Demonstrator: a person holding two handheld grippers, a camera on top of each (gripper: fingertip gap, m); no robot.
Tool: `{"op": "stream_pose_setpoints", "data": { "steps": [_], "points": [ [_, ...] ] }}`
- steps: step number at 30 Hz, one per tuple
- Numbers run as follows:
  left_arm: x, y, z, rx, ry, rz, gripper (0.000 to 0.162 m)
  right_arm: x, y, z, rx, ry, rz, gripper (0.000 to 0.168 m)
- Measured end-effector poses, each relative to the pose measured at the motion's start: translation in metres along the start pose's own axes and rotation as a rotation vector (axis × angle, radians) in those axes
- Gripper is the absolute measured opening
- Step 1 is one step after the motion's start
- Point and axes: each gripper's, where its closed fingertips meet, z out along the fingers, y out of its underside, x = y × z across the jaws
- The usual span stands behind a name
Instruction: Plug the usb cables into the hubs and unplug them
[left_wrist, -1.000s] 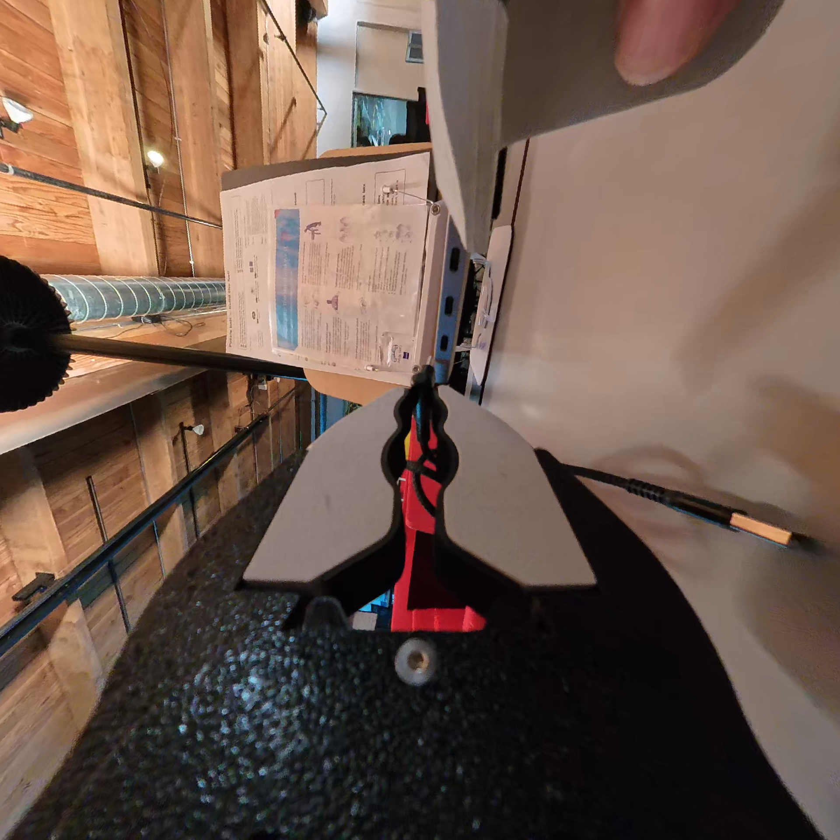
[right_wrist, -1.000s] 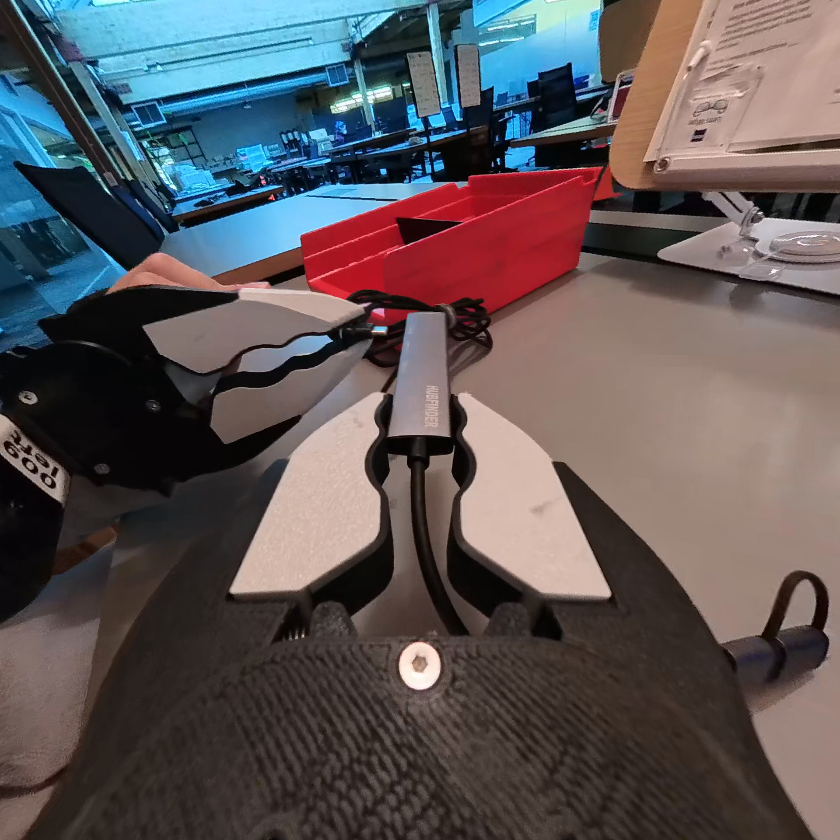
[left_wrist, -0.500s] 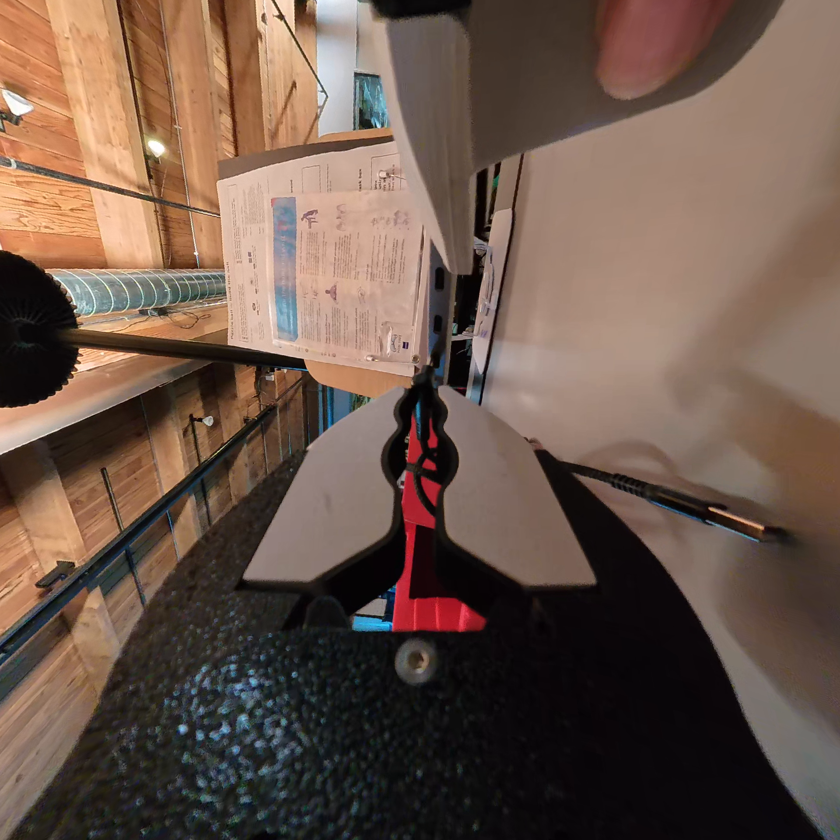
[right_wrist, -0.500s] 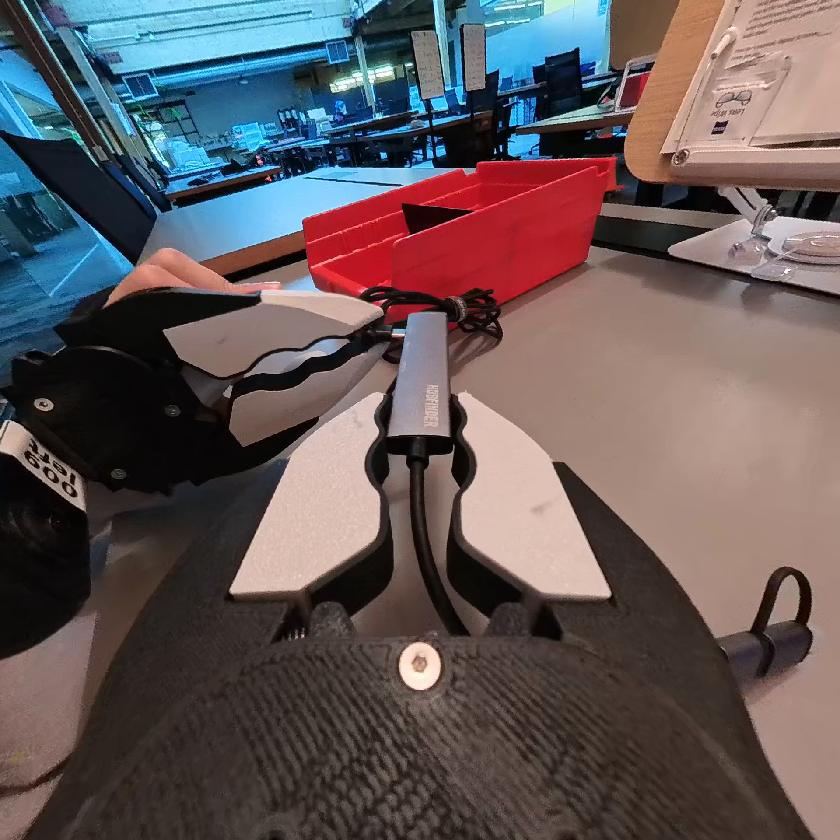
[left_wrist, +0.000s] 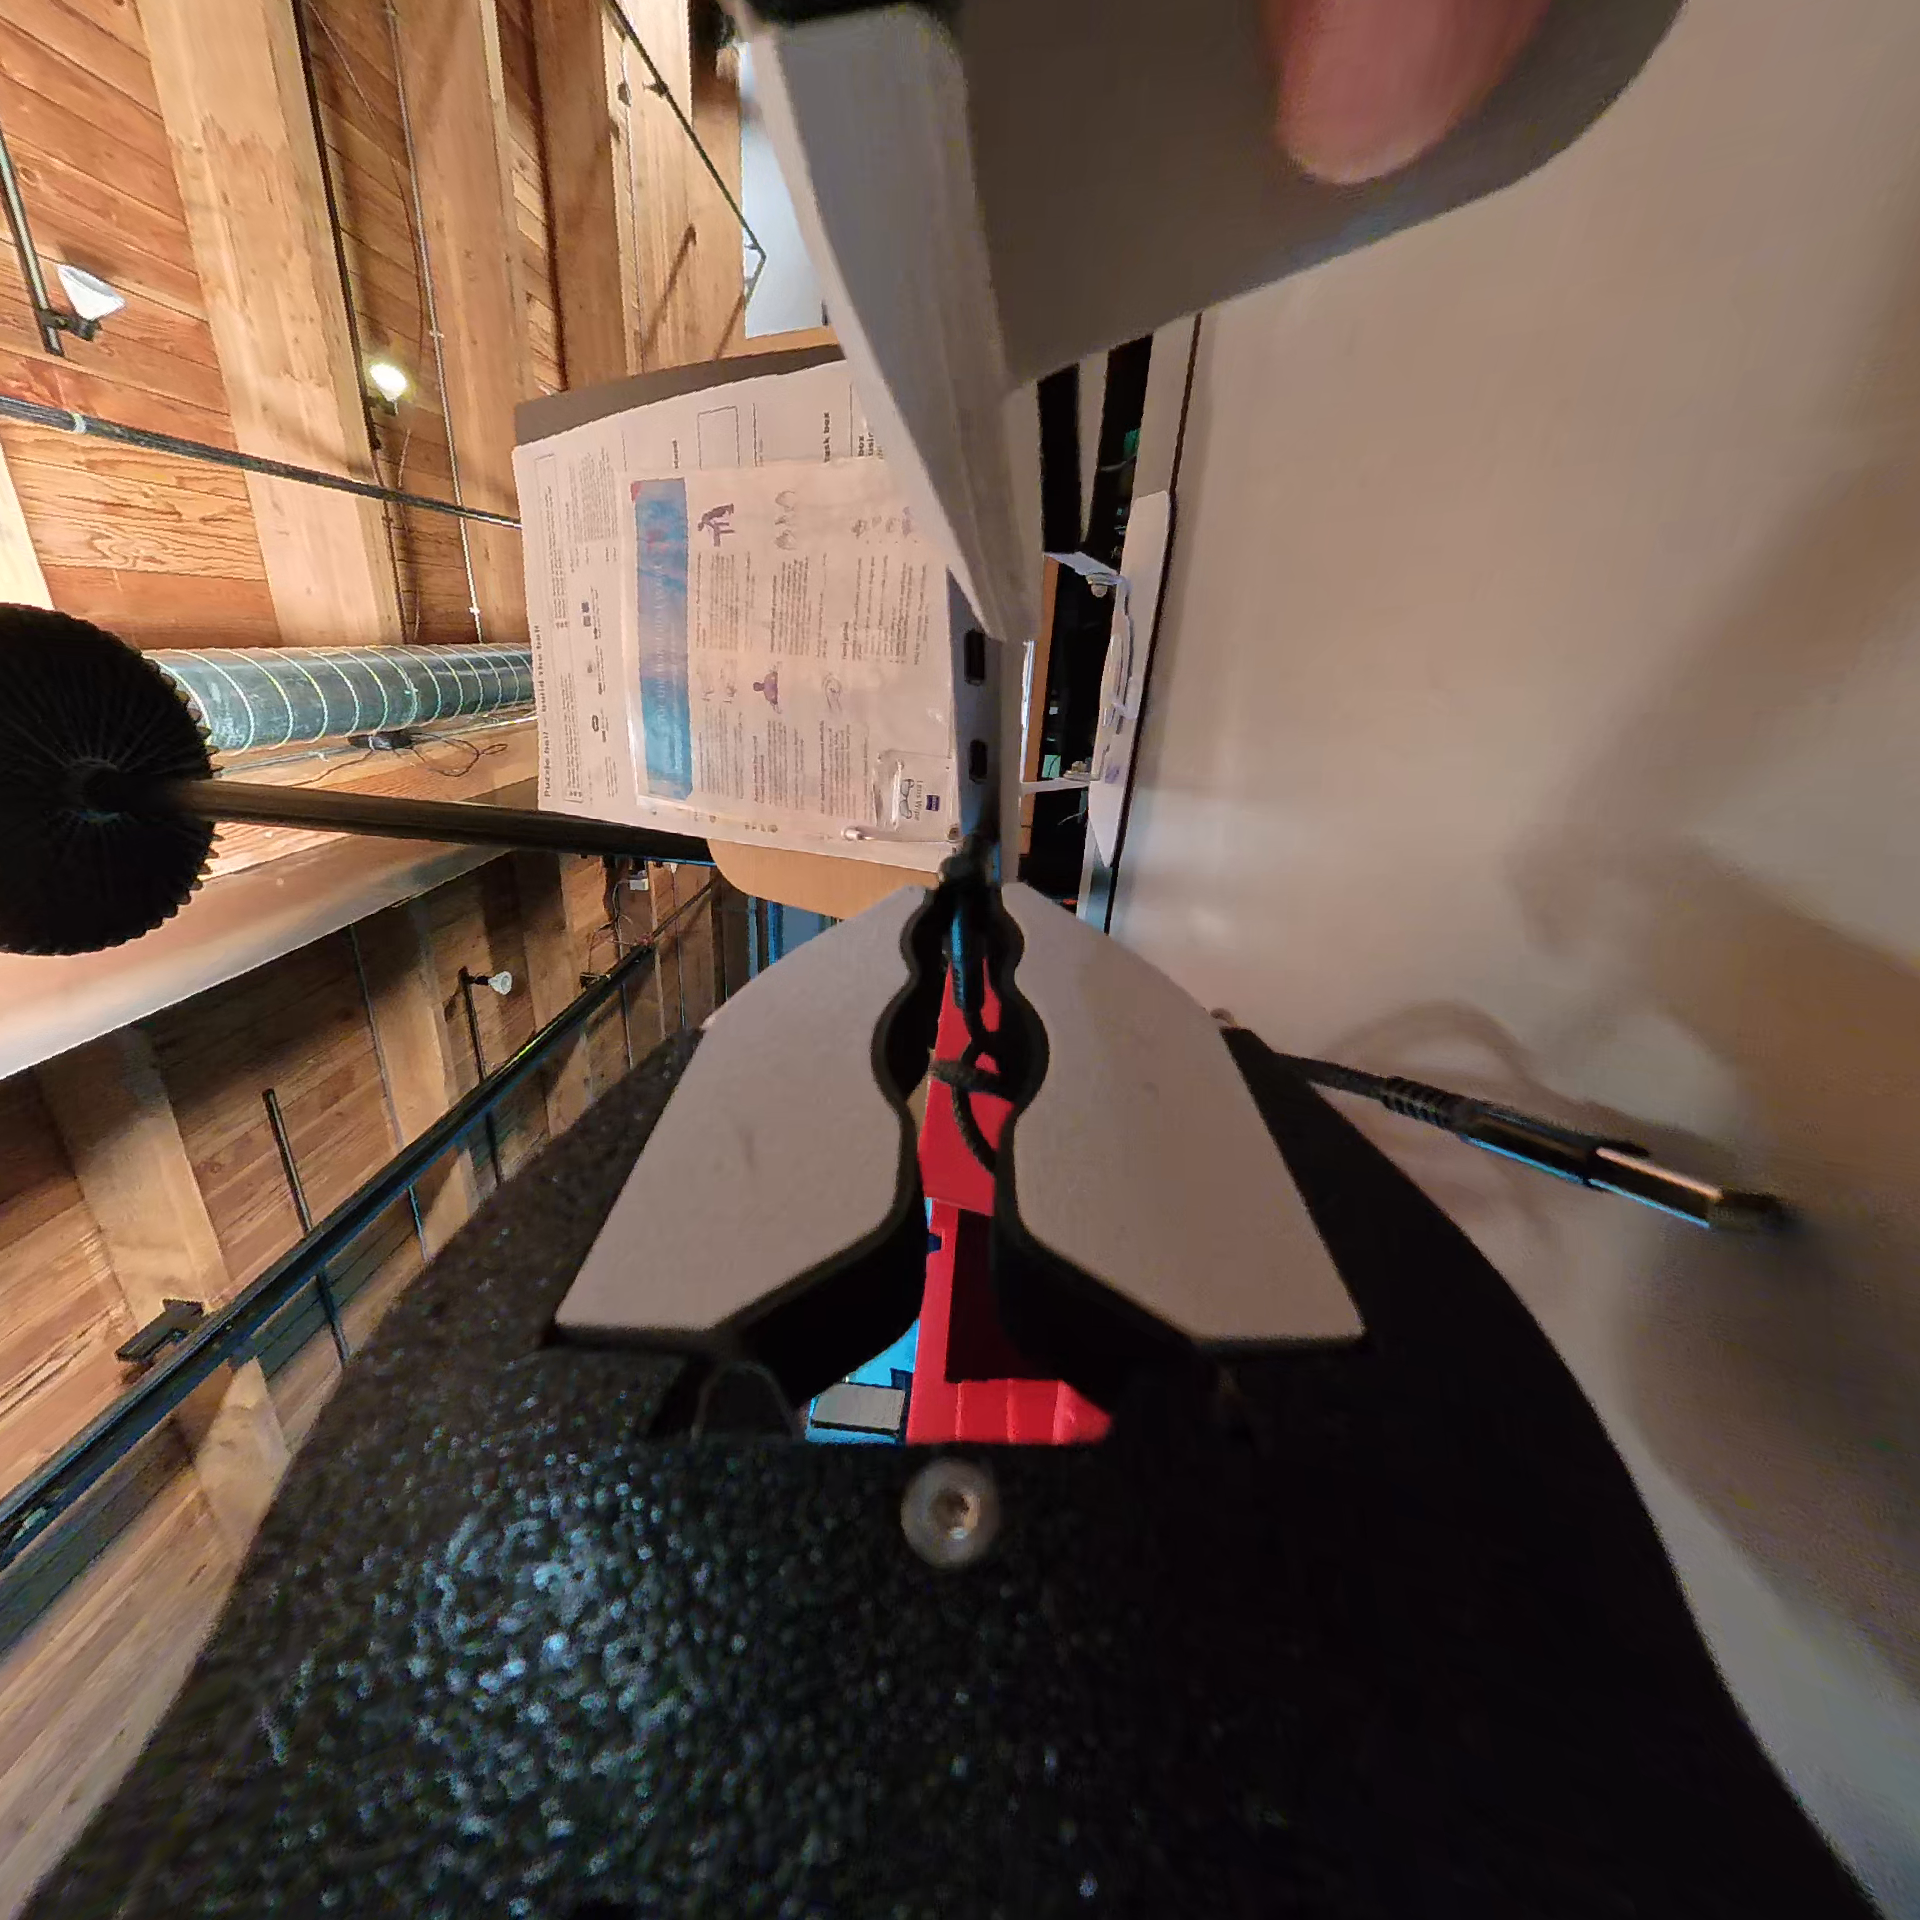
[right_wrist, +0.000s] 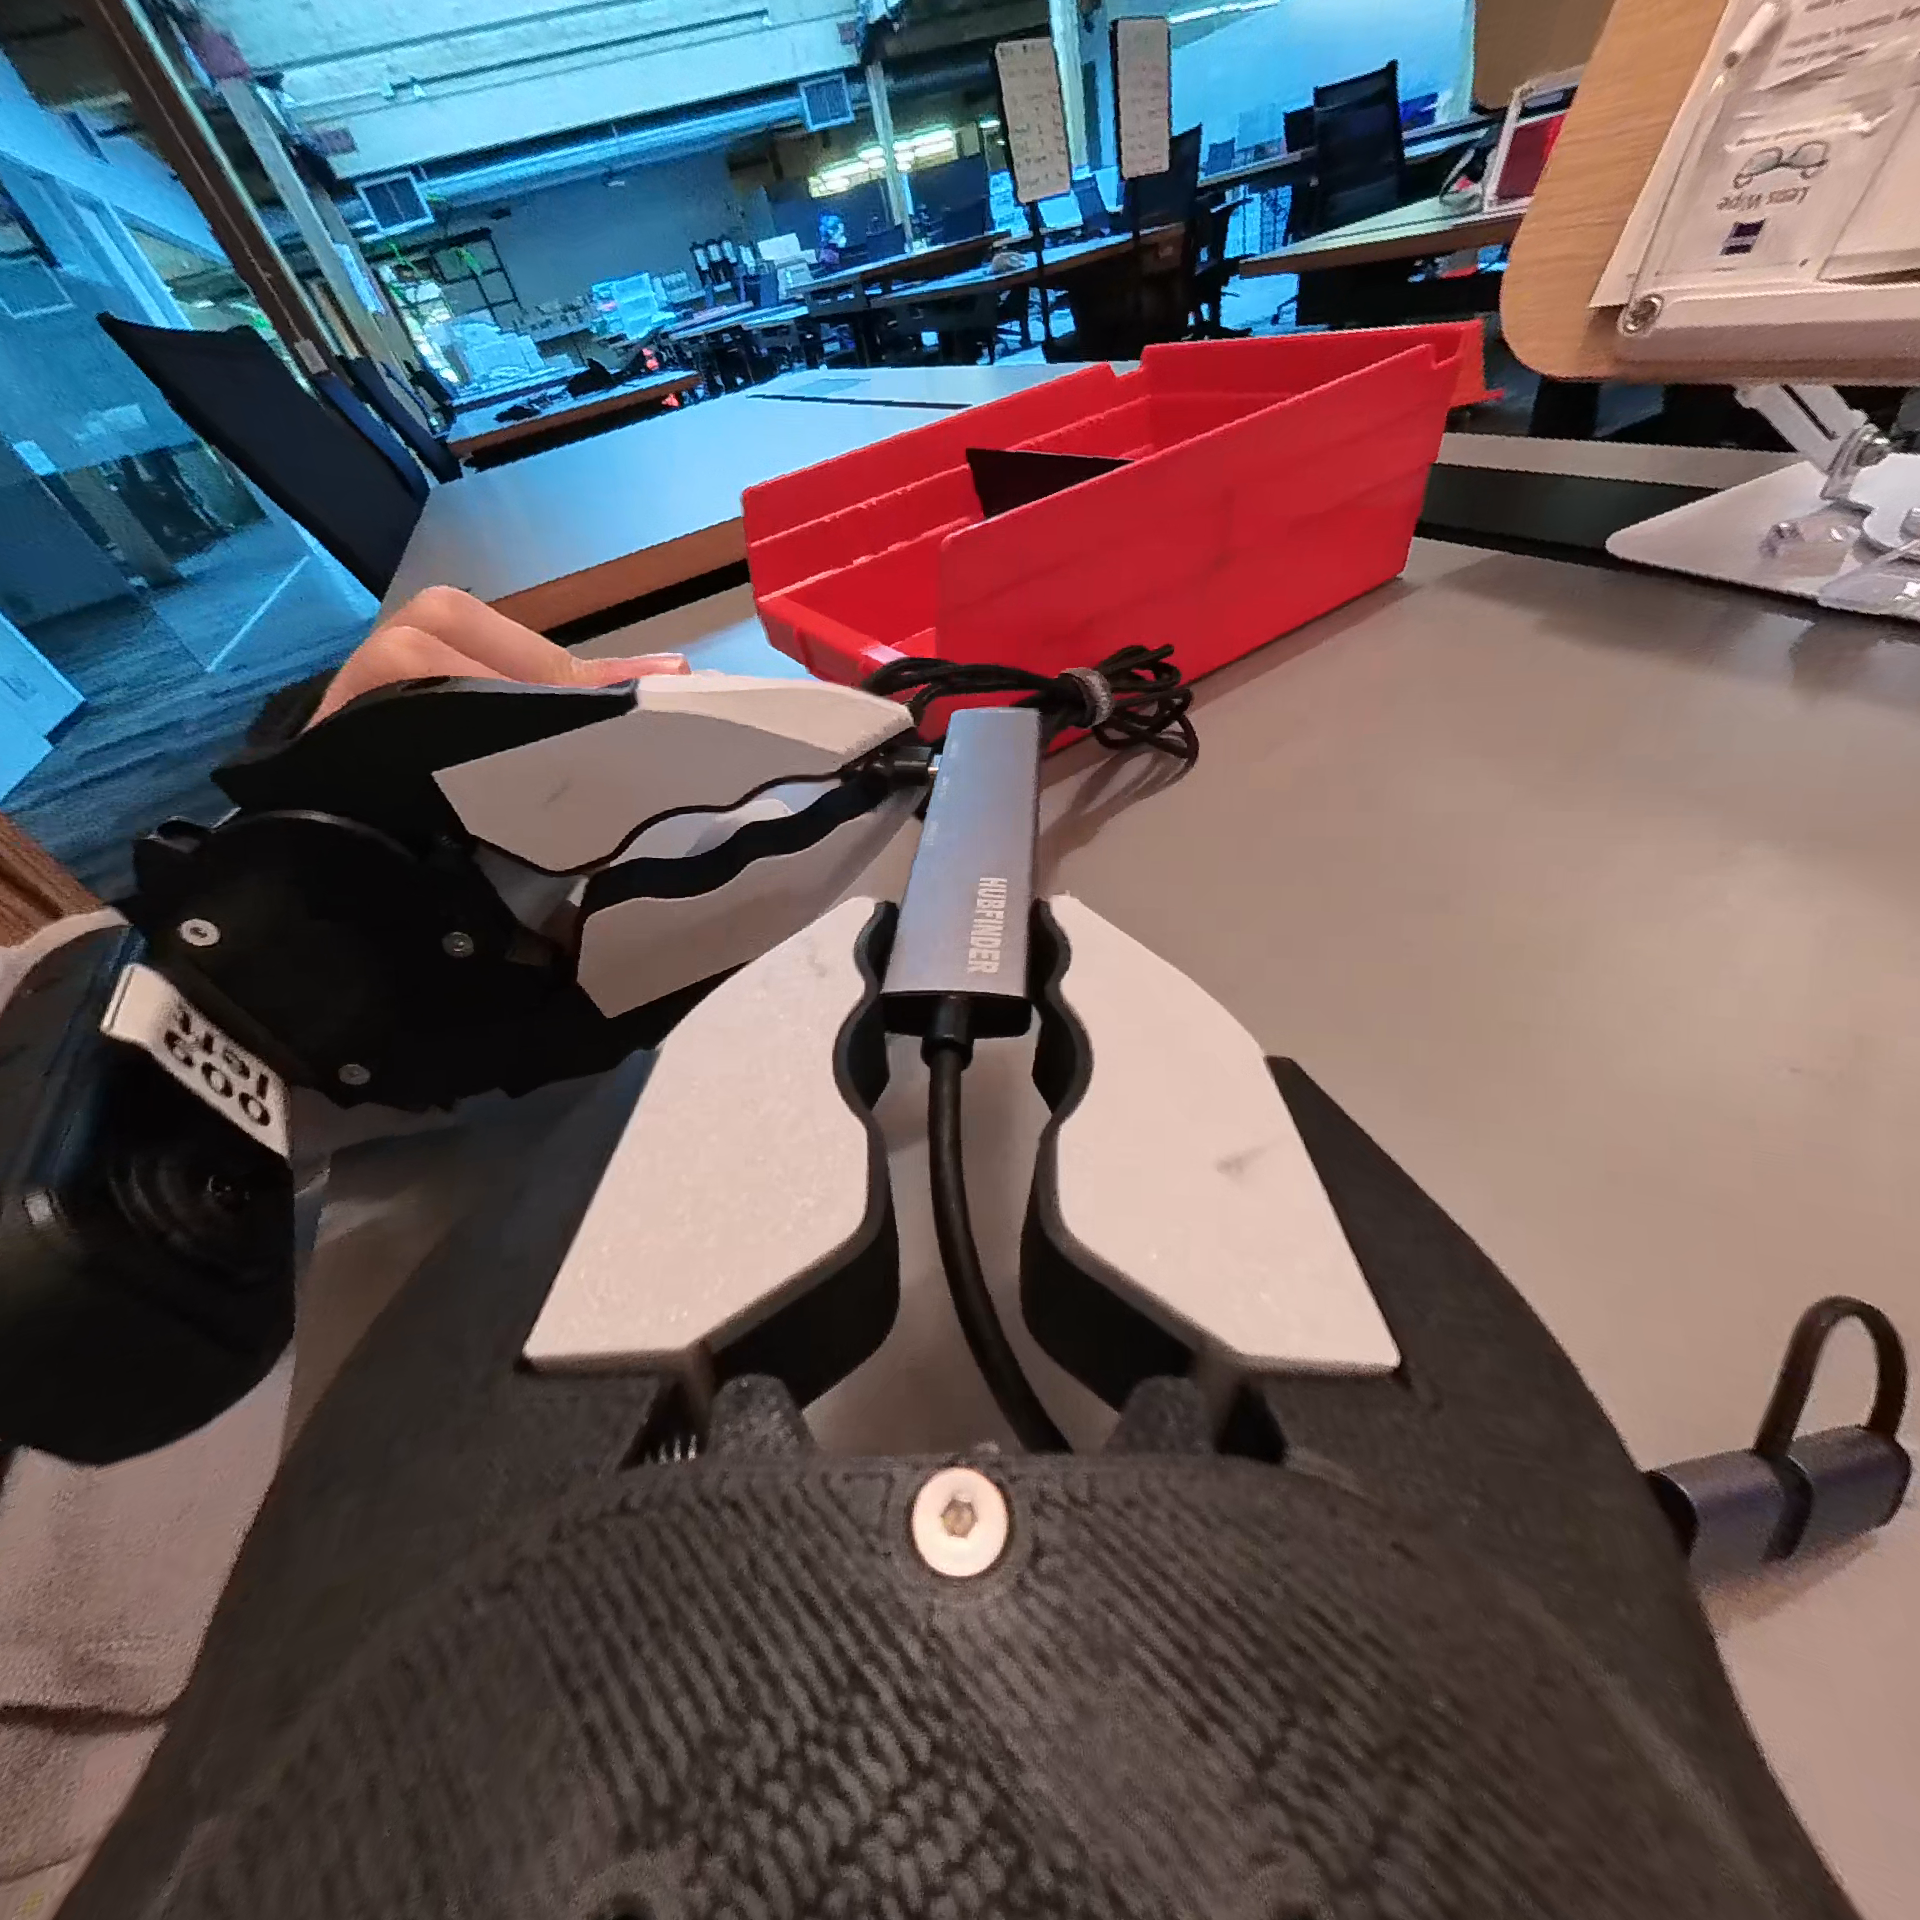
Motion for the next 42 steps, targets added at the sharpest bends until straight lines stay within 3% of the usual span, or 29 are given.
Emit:
{"op": "stream_pose_setpoints", "data": {
  "steps": [1, 8, 14, 30, 34, 42],
  "points": [
    [-0.001, 0.0, 0.0, 0.002, -0.003, -0.005, 0.007, -0.002, 0.0, 0.0, -0.003, -0.015, -0.005, 0.026],
    [0.015, -0.001, 0.0, 0.065, 0.1, -0.013, 0.007, -0.008, 0.001, 0.0, -0.01, 0.004, -0.144, 0.027],
    [0.011, 0.006, 0.004, 0.002, 0.074, -0.041, 0.007, -0.001, 0.001, 0.005, -0.011, 0.069, -0.082, 0.025],
    [0.0, -0.002, -0.001, -0.065, 0.118, -0.061, 0.007, -0.003, -0.012, 0.002, 0.09, 0.161, -0.265, 0.025],
    [0.003, -0.002, -0.002, -0.047, 0.116, -0.062, 0.007, -0.003, -0.01, 0.003, 0.079, 0.099, -0.166, 0.026],
    [0.002, -0.004, -0.002, -0.037, 0.118, -0.074, 0.007, -0.002, -0.013, 0.001, 0.103, 0.116, -0.163, 0.026]
  ]
}}
